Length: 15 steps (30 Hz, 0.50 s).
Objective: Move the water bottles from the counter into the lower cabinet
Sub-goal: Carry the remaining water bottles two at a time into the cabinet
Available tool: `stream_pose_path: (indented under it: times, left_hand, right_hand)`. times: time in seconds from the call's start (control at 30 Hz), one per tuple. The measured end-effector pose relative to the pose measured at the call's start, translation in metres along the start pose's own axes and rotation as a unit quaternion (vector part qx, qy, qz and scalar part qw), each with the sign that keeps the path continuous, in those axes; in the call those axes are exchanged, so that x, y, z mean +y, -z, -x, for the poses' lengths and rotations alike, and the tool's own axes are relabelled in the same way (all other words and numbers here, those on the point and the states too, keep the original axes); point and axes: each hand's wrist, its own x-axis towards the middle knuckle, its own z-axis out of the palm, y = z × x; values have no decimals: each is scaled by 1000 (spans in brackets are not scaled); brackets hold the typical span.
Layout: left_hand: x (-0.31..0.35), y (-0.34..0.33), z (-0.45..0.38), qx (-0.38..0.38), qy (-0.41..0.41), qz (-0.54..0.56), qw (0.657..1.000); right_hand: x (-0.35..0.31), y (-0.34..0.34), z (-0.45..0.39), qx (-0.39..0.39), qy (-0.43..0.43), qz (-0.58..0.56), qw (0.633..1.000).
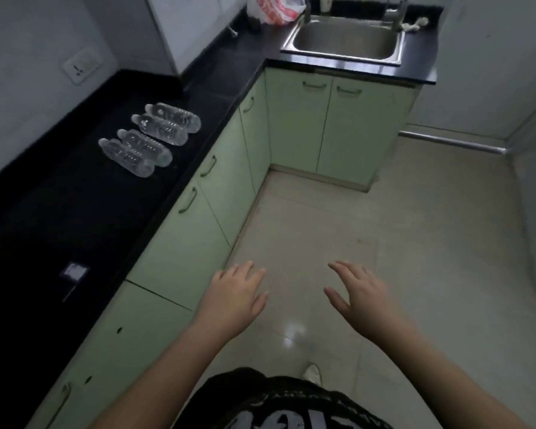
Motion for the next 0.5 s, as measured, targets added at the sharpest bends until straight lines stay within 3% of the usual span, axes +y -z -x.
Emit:
stream_pose_path:
  times: [0.13, 0.37, 0.5]
  left_hand:
    - [-50, 6, -26, 3, 71, 28, 997]
    - [-156, 12, -84, 111, 179, 118, 970]
    - [-216, 17, -119, 124, 219, 150, 956]
  right_hand:
    - [-15, 15, -80, 17, 37, -3, 999]
    - [-73, 9, -217, -8, 99, 5, 995]
    - [-115, 10, -294, -29, 132, 22, 991]
